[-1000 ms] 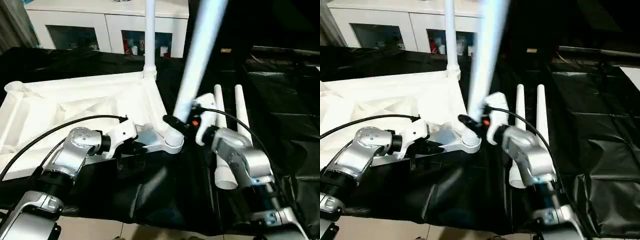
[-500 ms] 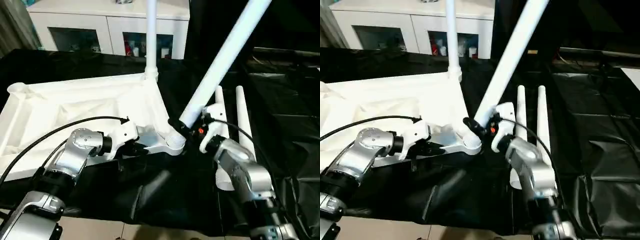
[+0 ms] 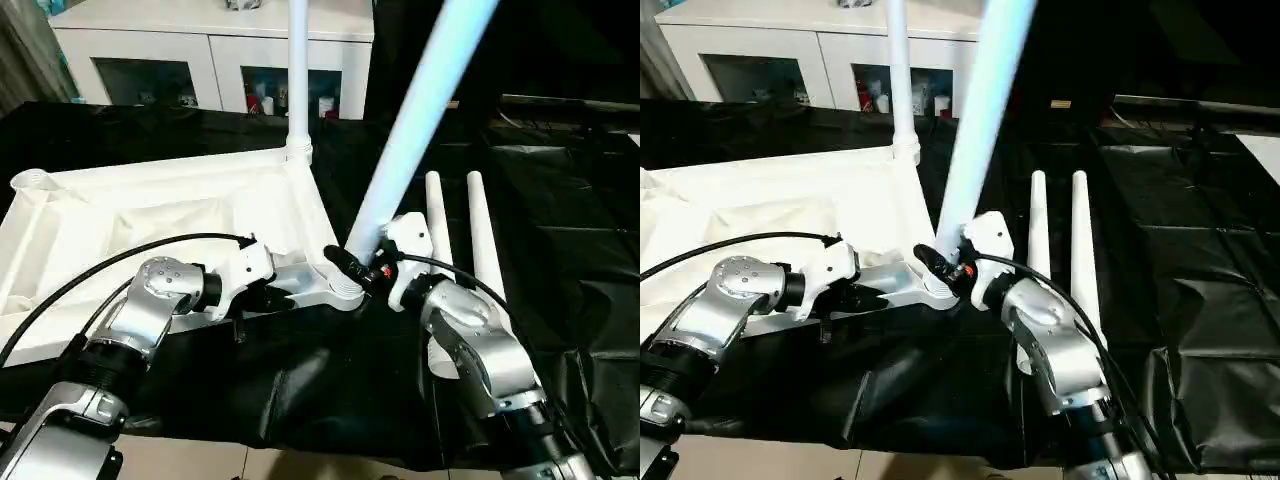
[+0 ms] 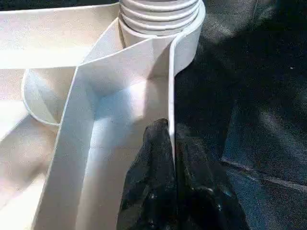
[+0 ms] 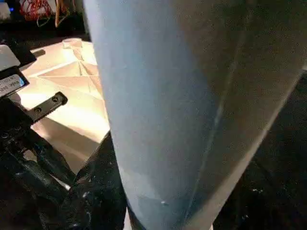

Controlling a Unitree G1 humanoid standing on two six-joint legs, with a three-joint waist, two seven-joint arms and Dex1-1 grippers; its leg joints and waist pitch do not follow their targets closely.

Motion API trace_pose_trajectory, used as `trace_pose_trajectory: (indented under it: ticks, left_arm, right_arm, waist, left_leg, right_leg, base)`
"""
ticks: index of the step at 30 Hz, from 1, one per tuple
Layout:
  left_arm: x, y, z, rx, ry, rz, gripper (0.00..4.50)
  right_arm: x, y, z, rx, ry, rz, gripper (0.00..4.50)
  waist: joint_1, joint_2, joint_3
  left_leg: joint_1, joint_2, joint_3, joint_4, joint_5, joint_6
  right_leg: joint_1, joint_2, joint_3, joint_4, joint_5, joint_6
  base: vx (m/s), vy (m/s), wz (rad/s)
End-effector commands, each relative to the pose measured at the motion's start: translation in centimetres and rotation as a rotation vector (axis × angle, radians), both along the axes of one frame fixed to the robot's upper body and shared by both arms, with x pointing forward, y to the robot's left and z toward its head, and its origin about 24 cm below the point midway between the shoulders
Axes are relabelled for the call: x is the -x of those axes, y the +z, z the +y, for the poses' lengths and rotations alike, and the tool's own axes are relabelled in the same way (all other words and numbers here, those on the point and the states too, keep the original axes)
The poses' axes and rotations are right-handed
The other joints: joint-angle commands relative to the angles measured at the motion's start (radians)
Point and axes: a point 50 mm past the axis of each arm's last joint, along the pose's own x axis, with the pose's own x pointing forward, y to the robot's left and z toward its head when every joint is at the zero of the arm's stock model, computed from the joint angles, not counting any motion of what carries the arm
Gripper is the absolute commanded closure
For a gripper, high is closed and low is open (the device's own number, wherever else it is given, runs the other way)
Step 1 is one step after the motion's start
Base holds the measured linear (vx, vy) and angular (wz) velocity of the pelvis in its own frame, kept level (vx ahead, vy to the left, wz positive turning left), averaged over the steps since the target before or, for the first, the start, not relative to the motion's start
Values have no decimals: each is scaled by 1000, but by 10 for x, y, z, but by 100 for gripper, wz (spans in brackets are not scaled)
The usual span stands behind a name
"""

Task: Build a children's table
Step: Insert table leg to table base

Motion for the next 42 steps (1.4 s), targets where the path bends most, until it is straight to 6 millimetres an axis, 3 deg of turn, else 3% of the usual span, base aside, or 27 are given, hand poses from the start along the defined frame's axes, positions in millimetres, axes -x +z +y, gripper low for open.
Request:
trace_pose_trajectory:
  ticks: [1, 11, 18, 24, 27, 28, 30, 31, 33, 35, 40, 42]
  left_arm:
    - [-2, 1, 0, -4, 10, -10, 450]
    - [-1, 1, -1, 1, 3, -2, 450]
    - [-2, 0, 1, -10, 28, -2, 450]
    - [-8, -5, 4, -29, 133, 6, 450]
    - [-11, -8, 1, -14, 202, 17, 450]
    - [-14, -11, -7, -4, 255, 21, 450]
    - [-17, -15, -17, -4, 307, 23, 450]
    - [-18, -16, -20, -1, 340, 29, 450]
    - [-24, -18, -33, 18, 419, 42, 450]
    - [-29, -19, -49, 40, 502, 60, 450]
    - [-32, -20, -71, 52, 550, 81, 450]
    - [-32, -20, -73, 45, 547, 79, 450]
  right_arm:
    - [6, -36, 1, 93, 20, 182, 266]
    - [-7, -38, 0, 117, 17, 240, 266]
    - [-5, -46, 0, 141, 11, 257, 266]
    - [-10, -47, 3, 130, -73, 248, 266]
    - [-14, -47, 5, 122, -151, 251, 266]
    - [-20, -50, 7, 108, -258, 277, 266]
    - [-25, -53, 10, 97, -362, 309, 266]
    - [-26, -53, 11, 89, -393, 322, 266]
    - [-28, -55, 18, 78, -460, 344, 266]
    - [-30, -57, 25, 62, -521, 371, 266]
    - [-33, -59, 34, 55, -594, 397, 266]
    - [-34, -58, 35, 52, -600, 400, 266]
  waist:
    - [-3, 9, -50]
    - [-14, 2, -47]
    - [-18, 5, -44]
    - [-22, 5, -38]
    - [-24, 6, -36]
    - [-25, -1, -35]
    - [-26, 3, -34]
    - [-28, -1, -32]
    - [-28, -3, -36]
    - [-27, -6, -33]
    - [-24, -10, -36]
    - [-23, -8, -39]
  left_leg:
    - [-12, 26, 1, -82, -153, -7]
    - [-14, 26, 0, -84, -174, -9]
    - [-12, 28, -3, -90, -211, -12]
    - [-10, 28, -4, -94, -250, -22]
    - [-5, 27, -8, -97, -292, -27]
    - [-7, 27, -9, -99, -287, -24]
    - [-4, 27, -10, -100, -290, -28]
    - [-3, 25, -11, -101, -305, -28]
    - [-3, 25, -10, -103, -288, -22]
    - [8, 20, -4, -100, -303, -18]
    - [3, 15, -5, -102, -303, 6]
    - [-4, 17, -7, -106, -283, 20]
  right_leg:
    - [54, -74, 46, -81, -171, -198]
    - [52, -76, 47, -87, -232, -186]
    - [46, -76, 47, -93, -288, -174]
    - [37, -76, 49, -100, -367, -157]
    - [31, -80, 49, -112, -470, -130]
    - [32, -80, 50, -112, -478, -123]
    - [27, -80, 48, -115, -495, -120]
    - [25, -80, 47, -120, -529, -106]
    - [27, -79, 47, -121, -508, -97]
    - [17, -74, 48, -128, -516, -92]
    - [18, -75, 44, -131, -529, -72]
    - [21, -78, 43, -130, -499, -72]
  base:
    - [0, 0, 0]
    - [0, 0, 0]
    - [0, 0, 0]
    - [0, 0, 0]
    - [0, 0, 0]
    - [0, 0, 0]
    - [0, 0, 0]
    - [0, 0, 0]
    - [0, 0, 0]
    - [0, 0, 0]
    - [0, 0, 0]
    - [0, 0, 0]
